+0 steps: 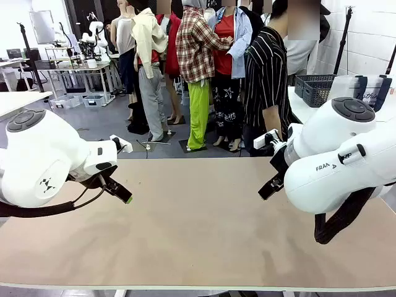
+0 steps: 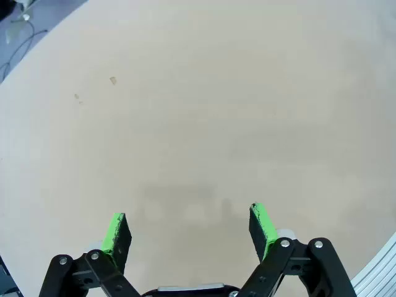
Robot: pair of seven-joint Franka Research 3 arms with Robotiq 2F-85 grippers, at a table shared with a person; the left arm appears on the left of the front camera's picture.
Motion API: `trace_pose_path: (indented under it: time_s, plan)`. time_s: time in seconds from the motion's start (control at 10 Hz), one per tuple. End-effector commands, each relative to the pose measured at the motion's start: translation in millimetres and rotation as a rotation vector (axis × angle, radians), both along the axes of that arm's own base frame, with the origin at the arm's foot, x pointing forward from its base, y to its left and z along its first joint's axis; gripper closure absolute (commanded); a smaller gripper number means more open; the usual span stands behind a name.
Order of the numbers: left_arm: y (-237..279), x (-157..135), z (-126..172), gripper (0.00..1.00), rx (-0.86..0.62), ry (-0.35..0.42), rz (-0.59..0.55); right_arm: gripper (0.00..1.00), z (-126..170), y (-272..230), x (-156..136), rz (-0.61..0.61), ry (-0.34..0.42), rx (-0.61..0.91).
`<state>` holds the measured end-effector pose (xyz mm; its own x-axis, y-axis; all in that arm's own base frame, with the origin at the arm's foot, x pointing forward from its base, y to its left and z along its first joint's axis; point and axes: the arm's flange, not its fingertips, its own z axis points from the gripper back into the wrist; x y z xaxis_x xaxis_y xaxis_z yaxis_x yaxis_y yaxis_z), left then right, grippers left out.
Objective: Transfer purchased items from the store into the shopping bag.
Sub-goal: Open the Reusable shopping bag in the center of the table.
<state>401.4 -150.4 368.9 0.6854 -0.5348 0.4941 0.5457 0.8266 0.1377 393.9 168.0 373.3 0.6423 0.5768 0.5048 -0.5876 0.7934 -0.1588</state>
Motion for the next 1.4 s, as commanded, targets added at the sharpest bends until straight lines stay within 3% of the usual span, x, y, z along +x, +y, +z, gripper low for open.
trace_pose_path:
  time_s: [0.0,1.0,1.3]
  plan:
    - [-0.9,1.2,2.0,0.0,-0.002,-0.004,-0.001,0.0,0.8,0.3,-0.2,0.001,-0.005,0.002]
    - [-1.7,-0.6,-0.1,0.0,0.001,0.0,-0.004,0.0,0.0,0.1,-0.1,0.0,0.0,-0.001]
    - [47.6,-0.4,72.4,0.0,-0.037,-0.25,0.094,0.0,63.0,-41.2,2.1,-0.09,-0.175,0.114]
